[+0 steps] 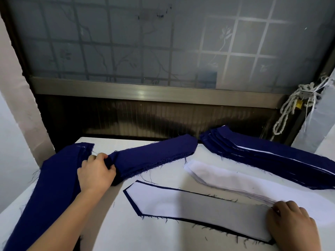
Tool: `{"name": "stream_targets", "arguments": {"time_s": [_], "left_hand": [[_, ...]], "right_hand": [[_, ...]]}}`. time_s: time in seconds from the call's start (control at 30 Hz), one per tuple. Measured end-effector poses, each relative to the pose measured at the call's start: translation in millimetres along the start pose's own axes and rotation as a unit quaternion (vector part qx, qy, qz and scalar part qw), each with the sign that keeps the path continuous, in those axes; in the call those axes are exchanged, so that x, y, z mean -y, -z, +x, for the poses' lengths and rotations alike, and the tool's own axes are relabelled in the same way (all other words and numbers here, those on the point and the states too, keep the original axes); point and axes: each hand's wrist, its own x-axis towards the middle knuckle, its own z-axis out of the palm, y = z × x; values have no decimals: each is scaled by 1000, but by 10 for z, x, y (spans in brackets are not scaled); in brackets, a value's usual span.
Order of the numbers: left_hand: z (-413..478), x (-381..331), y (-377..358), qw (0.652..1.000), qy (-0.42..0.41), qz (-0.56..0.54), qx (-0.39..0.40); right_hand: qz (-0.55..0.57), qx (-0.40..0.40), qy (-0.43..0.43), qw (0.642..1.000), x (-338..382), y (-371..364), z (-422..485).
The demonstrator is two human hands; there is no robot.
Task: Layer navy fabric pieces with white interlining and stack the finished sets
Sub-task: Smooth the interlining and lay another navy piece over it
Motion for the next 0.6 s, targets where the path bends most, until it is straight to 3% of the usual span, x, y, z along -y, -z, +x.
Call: {"name": "stream_targets", "arguments": {"time_s": [0.13, 0.33, 0.6], "left_hand": [[124, 50, 49, 999, 0, 38, 28], [148, 170, 67, 999, 28, 12, -26], [186, 189, 74, 999, 19, 13, -30]], "right_hand": [[-1, 22, -8, 1000, 5, 26, 3], [-2, 34, -24, 999, 39, 88, -6], [-40, 85, -23, 995, 66, 165, 42]]}}
